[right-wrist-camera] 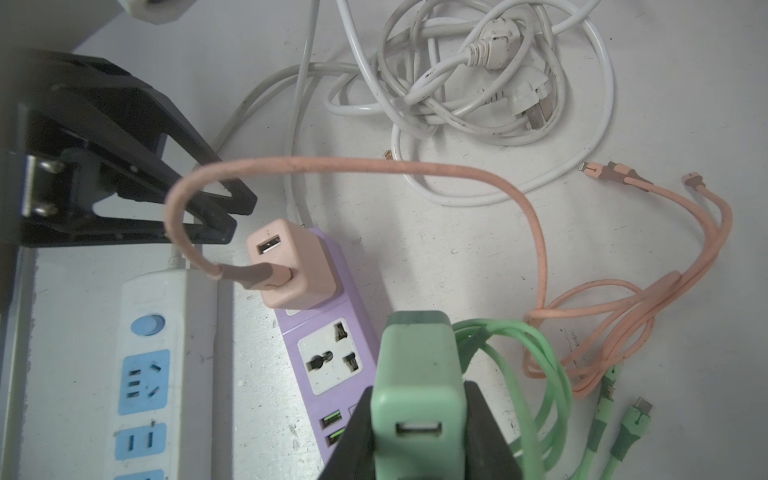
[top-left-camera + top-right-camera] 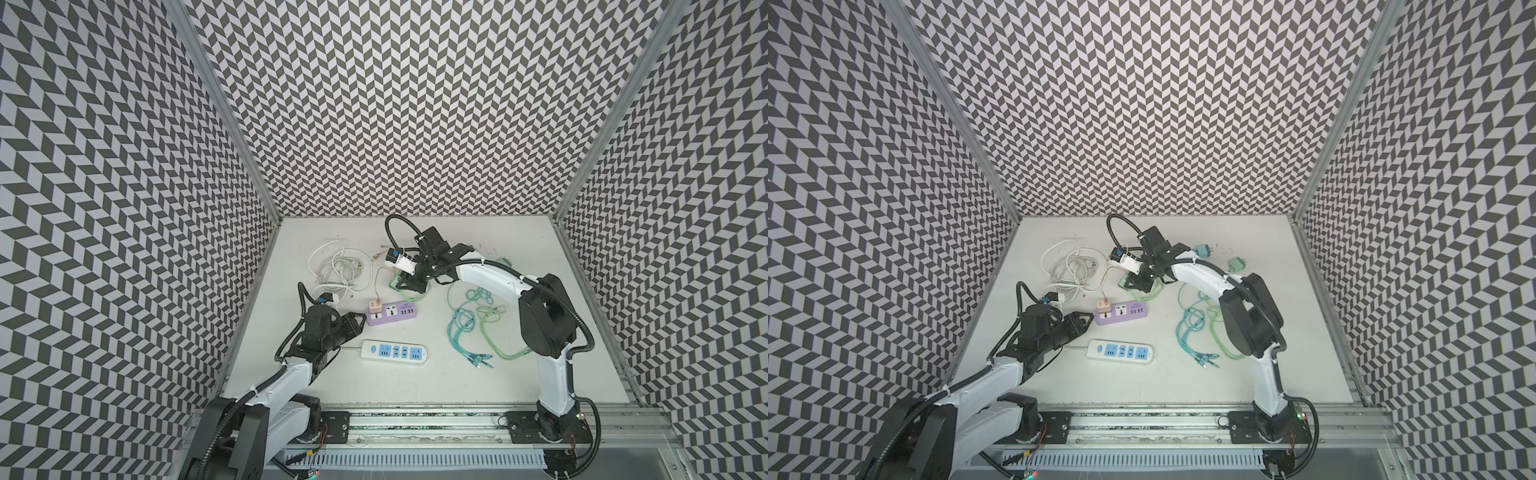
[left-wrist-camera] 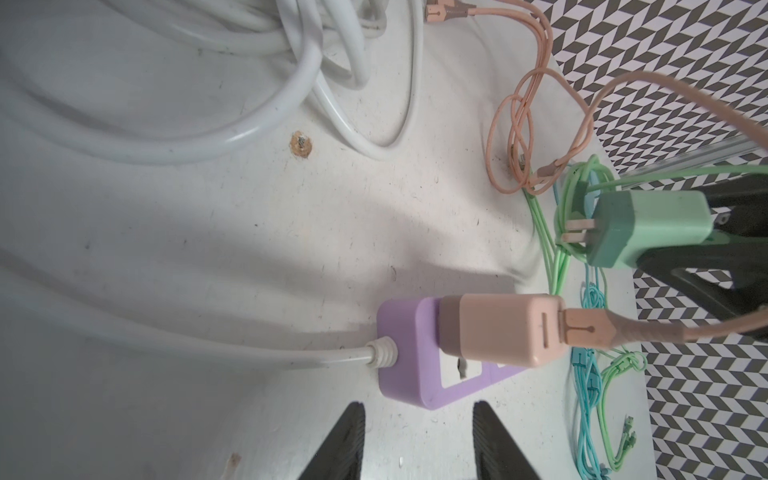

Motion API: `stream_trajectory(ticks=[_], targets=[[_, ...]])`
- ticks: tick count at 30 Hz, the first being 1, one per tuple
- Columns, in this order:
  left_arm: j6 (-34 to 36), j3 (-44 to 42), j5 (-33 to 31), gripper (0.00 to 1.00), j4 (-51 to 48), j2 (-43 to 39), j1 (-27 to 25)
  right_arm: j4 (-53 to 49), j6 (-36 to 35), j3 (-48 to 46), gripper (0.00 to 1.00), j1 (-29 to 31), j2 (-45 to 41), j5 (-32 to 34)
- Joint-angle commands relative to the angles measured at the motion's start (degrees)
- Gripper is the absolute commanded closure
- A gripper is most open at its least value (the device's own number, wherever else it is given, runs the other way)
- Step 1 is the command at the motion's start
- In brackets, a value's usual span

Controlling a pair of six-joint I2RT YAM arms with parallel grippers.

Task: Insert the plug
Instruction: 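Move the light green charger over the purple power strip with the right gripper, then lower the charger prongs toward the socket beside the pink charger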

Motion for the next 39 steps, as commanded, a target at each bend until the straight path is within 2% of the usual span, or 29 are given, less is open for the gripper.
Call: stream_trajectory(ticks=[1, 7, 15, 19, 24, 39], targets=[[0.8, -0.4, 1.3, 0.56, 3.2, 1.6, 0.4, -0.9, -3.0, 1.5, 0.91, 0.4, 0.6, 0.1], [1.0, -0.4, 1.9, 0.57, 4.5, 3.5, 0.4, 4.1, 1.5, 1.7, 0.91, 0.5, 0.0, 6.0], [1.4, -0.3, 2.2, 0.57, 5.2, 5.4, 0.4, 4.5, 3.1, 2.4, 0.91, 0.4, -0.8, 4.3], [1.5, -0.1, 2.3, 0.57, 5.7, 6.4, 0.4, -0.6, -1.5, 3.4, 0.9, 0.4, -0.2, -2.9], [1.5, 0.2, 2.7, 0.57, 6.7, 7.9, 0.4, -4.5, -4.8, 3.8, 0.9, 0.4, 1.2, -5.3], [1.5, 0.3, 3.3, 0.59, 8.5, 10.6, 0.4, -7.4, -10.1, 5.3, 0.89, 3.1, 4.5, -1.4]])
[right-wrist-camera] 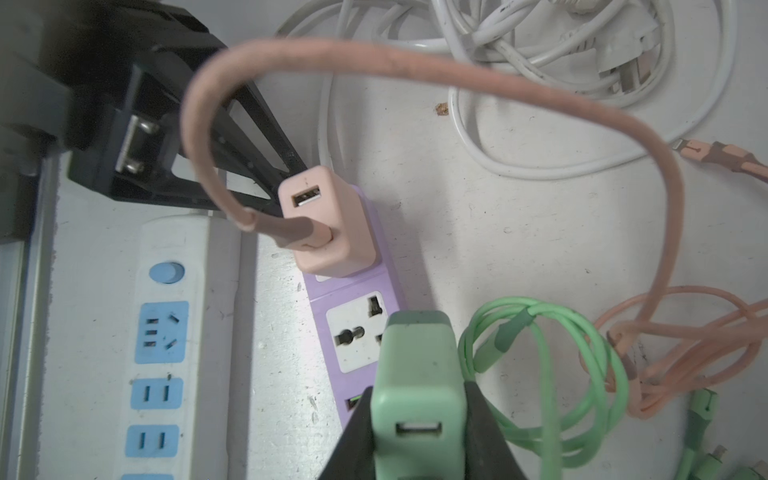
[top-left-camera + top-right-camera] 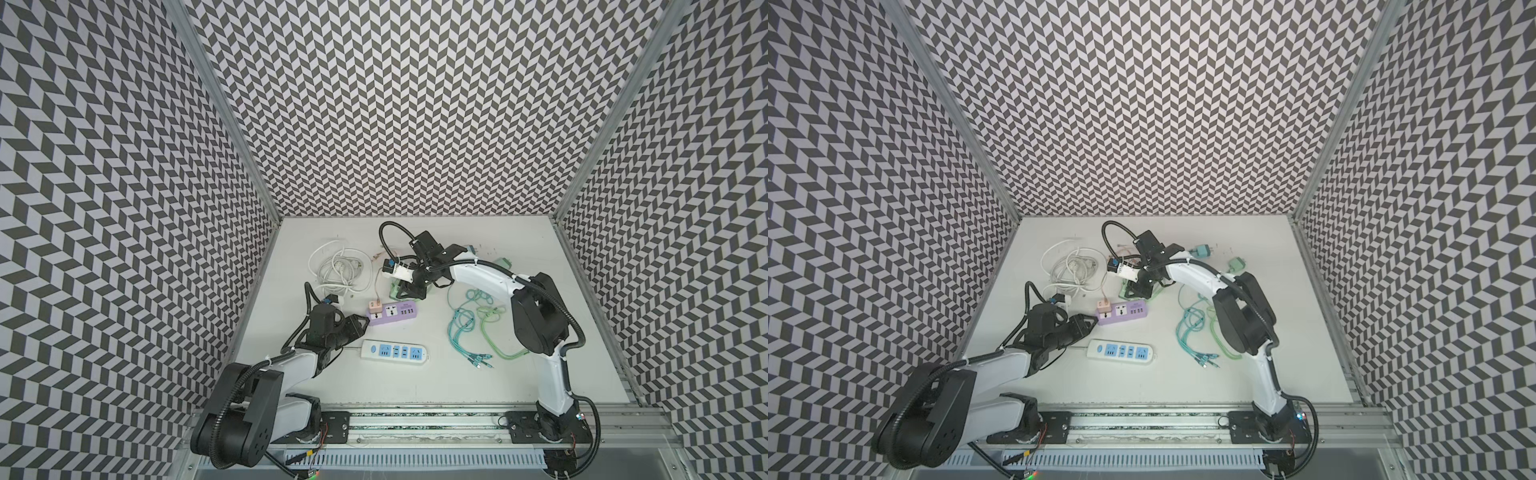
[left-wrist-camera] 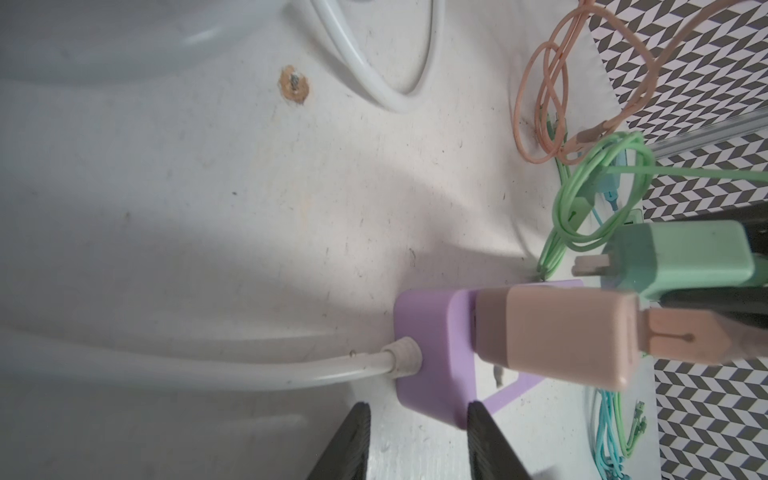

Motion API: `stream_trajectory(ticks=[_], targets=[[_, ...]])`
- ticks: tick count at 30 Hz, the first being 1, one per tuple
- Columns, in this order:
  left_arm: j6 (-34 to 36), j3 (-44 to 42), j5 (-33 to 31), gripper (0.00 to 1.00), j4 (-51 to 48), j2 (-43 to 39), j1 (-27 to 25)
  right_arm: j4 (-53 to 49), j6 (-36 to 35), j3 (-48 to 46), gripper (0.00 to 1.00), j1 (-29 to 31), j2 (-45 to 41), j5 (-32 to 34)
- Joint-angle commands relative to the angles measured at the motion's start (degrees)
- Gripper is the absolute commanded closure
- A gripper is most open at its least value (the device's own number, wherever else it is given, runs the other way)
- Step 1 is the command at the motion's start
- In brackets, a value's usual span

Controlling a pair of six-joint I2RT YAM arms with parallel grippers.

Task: Insert the plug
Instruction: 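Lower the charger prongs toward the socket beside the pink charger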

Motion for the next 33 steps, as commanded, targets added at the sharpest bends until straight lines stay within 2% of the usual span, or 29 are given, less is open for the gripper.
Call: stream_trajectory(ticks=[1, 12, 20, 33], targets=[[0.7, 0.4, 0.4, 0.59, 1.7, 0.4, 0.4, -0.9, -3.9, 2.4, 0.9, 1.3, 1.2, -0.1], [1.1, 0.8, 1.0, 0.62, 2.7, 1.9, 0.8, -2.6, -6.1, 3.3, 0.89, 3.0, 1.8, 3.0], [1.3, 0.8, 1.7, 0.63, 4.0, 3.3, 1.0, -4.3, -7.2, 4.1, 0.9, 4.1, 2.3, 8.1], [1.7, 0.9, 1.8, 0.64, 4.1, 3.9, 1.6, -6.6, -8.1, 4.7, 0.9, 5.5, 3.0, 10.1]])
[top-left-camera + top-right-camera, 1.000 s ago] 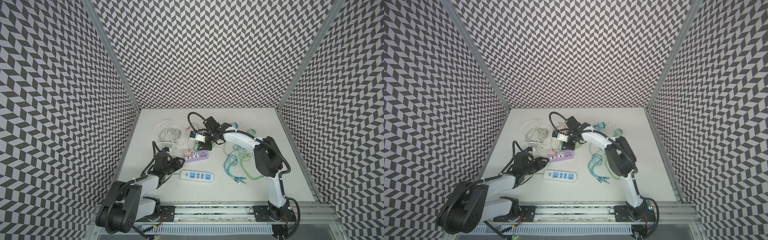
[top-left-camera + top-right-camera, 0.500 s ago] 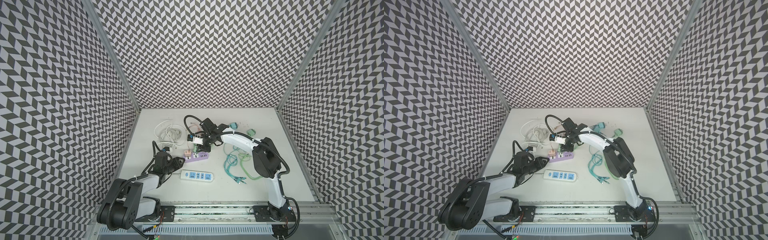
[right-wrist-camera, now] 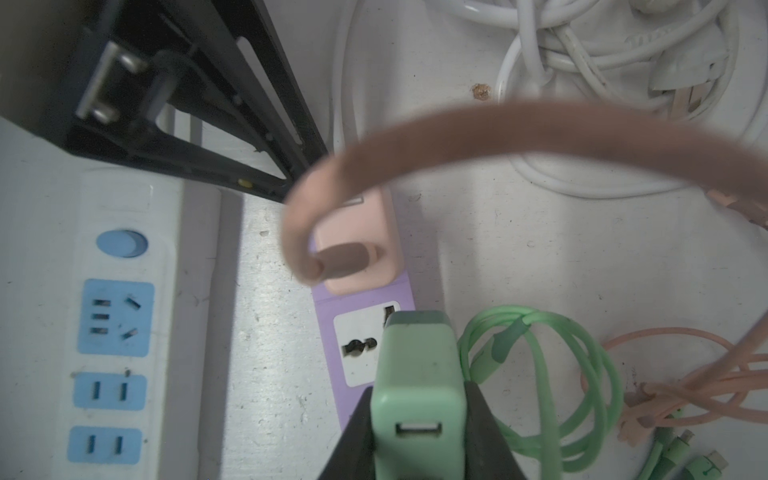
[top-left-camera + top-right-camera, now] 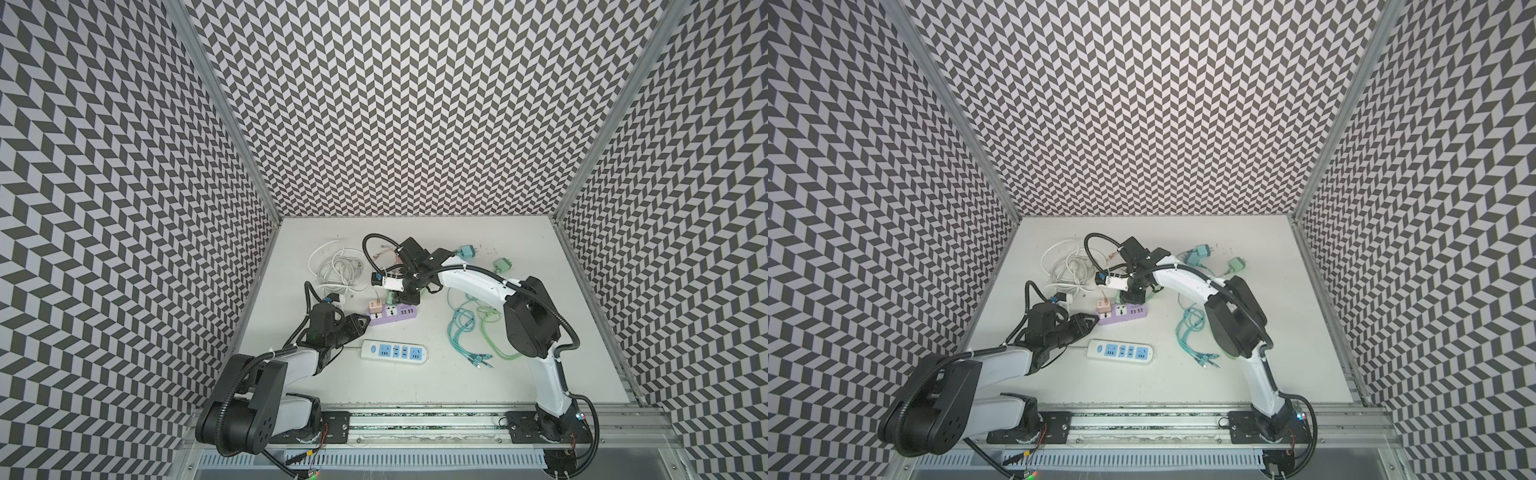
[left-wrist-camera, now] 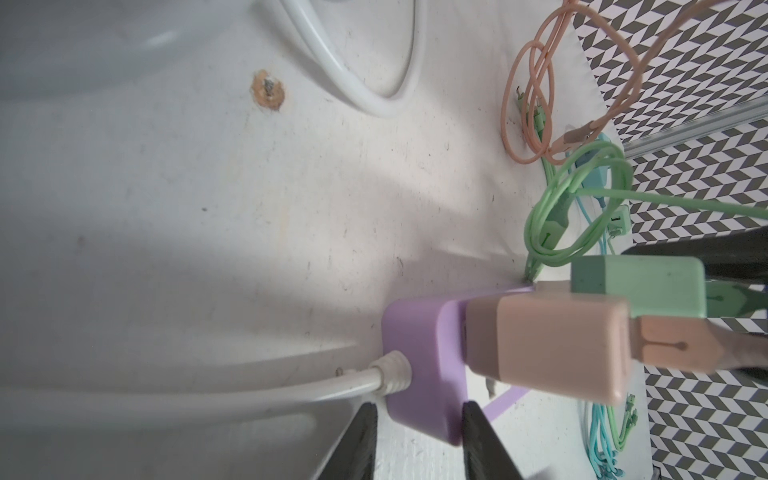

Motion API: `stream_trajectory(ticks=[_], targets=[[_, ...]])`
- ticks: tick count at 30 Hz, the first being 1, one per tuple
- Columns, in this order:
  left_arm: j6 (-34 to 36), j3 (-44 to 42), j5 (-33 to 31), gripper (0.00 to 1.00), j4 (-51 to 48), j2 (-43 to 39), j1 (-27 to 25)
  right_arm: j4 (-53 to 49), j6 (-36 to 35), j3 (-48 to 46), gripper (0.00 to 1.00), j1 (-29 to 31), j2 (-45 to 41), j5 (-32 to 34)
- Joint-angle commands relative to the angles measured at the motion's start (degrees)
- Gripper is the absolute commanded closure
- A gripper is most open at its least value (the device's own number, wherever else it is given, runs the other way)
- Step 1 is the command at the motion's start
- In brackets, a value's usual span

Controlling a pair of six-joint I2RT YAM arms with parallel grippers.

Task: Insert the plug
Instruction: 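Lower the charger prongs toward the socket beside the pink charger, then press the light green charger down into the purple strip socket with the right gripper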

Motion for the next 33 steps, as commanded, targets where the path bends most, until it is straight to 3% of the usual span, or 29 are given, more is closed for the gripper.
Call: stream_trajectory(ticks=[1, 33], targets=[[0.9, 1.0, -0.4, 0.64, -0.1, 0.9, 0.5, -2.3, -1.9, 1.0, 0.9, 0.7, 1.6, 0.4], [1.3, 1.4, 0.0, 0.64, 0.5, 2.5, 1.1, -3.8, -2.4, -1.5, 0.9, 2.1, -2.5, 1.9]])
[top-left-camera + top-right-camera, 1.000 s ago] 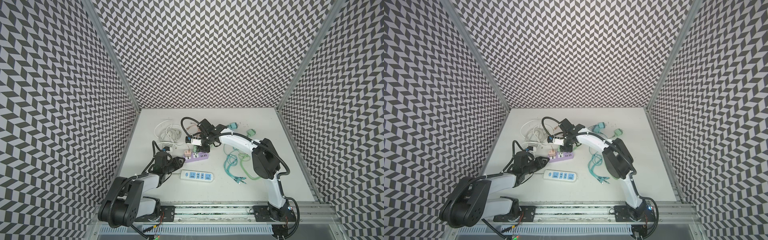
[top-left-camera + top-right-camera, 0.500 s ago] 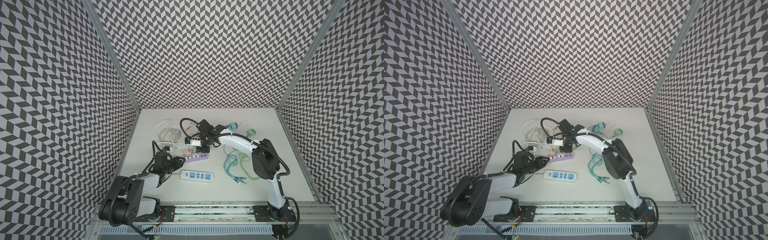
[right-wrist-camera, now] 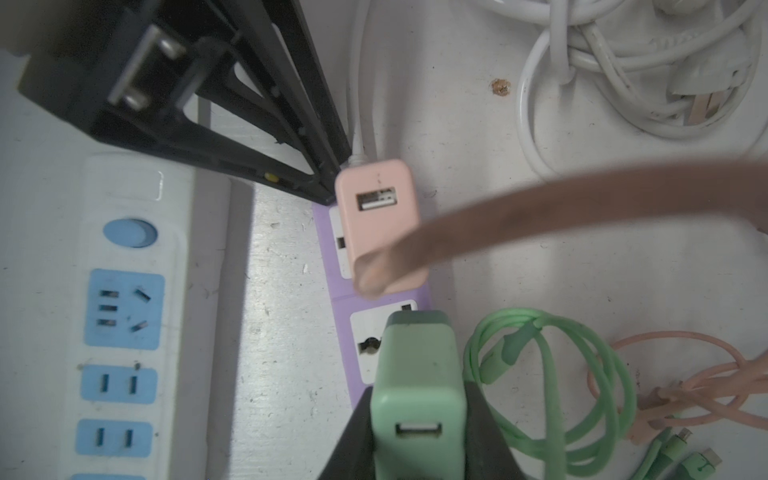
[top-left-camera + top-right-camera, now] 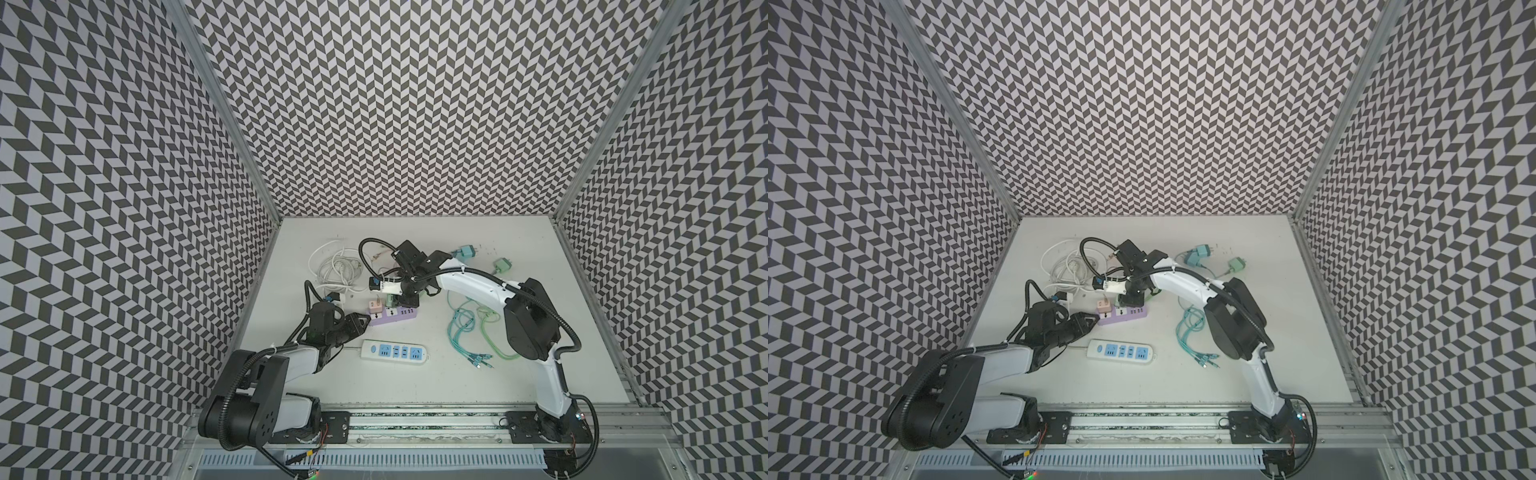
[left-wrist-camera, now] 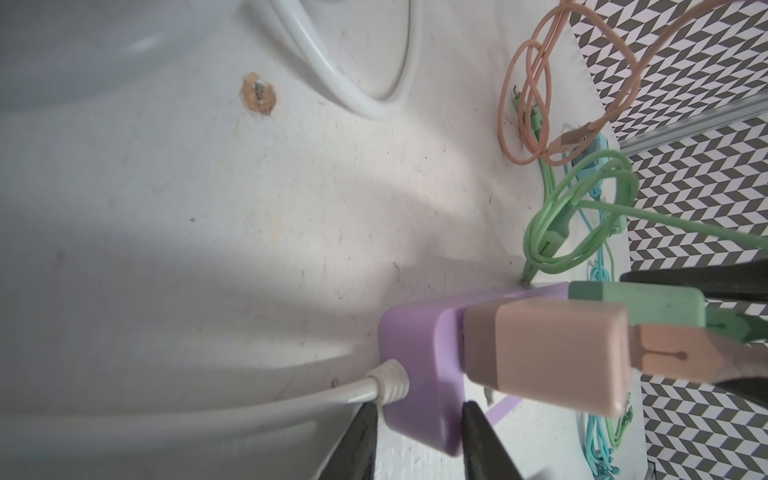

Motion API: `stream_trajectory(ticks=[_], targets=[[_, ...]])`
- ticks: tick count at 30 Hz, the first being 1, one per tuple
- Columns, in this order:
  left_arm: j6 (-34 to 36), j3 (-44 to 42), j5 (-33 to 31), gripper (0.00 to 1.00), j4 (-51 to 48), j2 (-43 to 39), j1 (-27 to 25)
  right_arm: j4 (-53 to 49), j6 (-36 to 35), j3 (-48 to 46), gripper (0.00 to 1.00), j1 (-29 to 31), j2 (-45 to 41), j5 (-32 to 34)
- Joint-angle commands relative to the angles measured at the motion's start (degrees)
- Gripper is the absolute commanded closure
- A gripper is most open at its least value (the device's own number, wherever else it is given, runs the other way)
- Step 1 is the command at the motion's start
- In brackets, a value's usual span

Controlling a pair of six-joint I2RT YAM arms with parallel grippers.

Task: Insert the plug
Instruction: 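Press the light green charger down into the purple strip socket with the right gripper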

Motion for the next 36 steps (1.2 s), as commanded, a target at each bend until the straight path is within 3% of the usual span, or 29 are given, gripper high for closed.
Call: stream_trajectory(ticks=[1, 36], targets=[[0.9, 0.7, -0.8, 0.64, -0.3, 1.1, 0.3, -2.3, -1.4, -1.1, 0.9, 0.6, -1.8, 0.0], [2.1, -0.4, -0.7, 0.65, 0.8, 0.5, 0.5, -6.3, -4.6, 7.6, 0.9, 3.7, 6.6, 8.6]])
